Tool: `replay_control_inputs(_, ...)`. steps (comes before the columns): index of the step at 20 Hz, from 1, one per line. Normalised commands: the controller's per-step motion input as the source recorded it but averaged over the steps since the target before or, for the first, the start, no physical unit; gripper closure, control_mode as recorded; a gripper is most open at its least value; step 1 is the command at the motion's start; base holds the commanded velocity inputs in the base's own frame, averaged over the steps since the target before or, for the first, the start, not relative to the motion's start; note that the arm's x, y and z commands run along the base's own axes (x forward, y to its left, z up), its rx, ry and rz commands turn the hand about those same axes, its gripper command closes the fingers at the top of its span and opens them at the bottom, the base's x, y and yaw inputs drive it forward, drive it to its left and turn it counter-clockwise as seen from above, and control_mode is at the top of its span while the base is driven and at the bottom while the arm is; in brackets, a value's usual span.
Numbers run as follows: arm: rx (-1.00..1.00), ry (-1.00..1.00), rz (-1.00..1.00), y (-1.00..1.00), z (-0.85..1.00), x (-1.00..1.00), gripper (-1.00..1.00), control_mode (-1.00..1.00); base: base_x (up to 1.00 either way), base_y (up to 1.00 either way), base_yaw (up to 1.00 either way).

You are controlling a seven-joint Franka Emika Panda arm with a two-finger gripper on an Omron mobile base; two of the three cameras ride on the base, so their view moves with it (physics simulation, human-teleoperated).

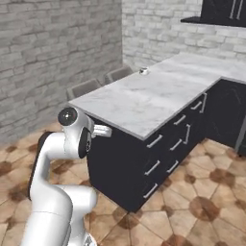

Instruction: Pick up the marshmallow and place it in the cup of hot chocolate on the dining counter.

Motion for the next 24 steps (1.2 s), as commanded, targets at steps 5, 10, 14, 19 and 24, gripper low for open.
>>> replay_control_inputs(5, 0.0, 0.0, 0.0, 0.0, 0.0, 0.0, 1.0, 1.0, 0.43, 1.0, 0.0)
replay_control_inputs(10, 0.0, 0.0, 0.0, 0.0, 0.0, 0.0, 1.0, 1.0, 0.52, 1.0, 0.0)
replay_control_inputs(14, 0.0, 0.0, 0.0, 0.0, 0.0, 0.0, 1.0, 1.0, 0.94, 1.0, 0.0)
replay_control_inputs(19, 0.0, 0.0, 0.0, 0.0, 0.0, 0.0, 1.0, 1.0, 1.0, 1.0, -0.01)
replay_control_inputs(24, 0.0, 0.0, 0.0, 0.0, 0.0, 0.0, 1.0, 1.0, 1.0, 1.0, -0.12)
